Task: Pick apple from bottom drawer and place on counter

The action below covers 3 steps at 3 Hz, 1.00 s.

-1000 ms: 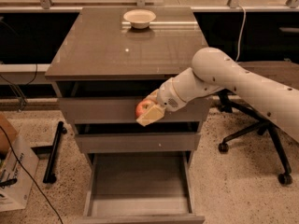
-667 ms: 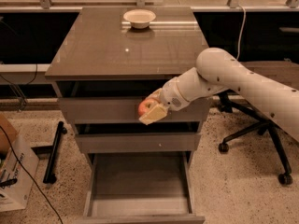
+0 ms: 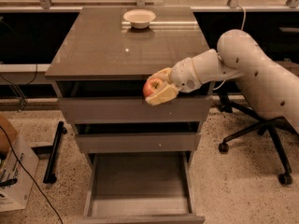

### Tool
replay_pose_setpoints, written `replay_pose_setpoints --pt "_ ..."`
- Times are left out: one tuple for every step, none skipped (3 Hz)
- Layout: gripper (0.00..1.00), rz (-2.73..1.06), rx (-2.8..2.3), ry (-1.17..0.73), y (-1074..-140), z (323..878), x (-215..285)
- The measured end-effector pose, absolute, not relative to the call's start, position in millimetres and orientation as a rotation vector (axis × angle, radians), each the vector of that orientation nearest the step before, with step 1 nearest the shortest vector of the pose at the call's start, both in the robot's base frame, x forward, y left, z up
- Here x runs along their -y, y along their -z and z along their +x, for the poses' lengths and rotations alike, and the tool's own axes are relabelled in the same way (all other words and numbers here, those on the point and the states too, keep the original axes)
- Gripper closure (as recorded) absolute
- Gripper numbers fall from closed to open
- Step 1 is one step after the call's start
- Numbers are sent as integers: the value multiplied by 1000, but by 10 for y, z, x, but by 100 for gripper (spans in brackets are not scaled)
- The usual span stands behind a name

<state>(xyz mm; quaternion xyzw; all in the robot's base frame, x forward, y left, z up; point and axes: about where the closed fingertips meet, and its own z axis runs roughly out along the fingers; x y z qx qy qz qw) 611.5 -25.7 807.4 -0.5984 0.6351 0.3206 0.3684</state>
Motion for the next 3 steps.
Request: replay_pose_setpoints --pt "100 -1574 -1637 -710 -8553 6319 121" --pt "100 -1490 -1705 -616 -8775 6618 90" --pt "100 -1372 -1763 -570 -8873 7026 111"
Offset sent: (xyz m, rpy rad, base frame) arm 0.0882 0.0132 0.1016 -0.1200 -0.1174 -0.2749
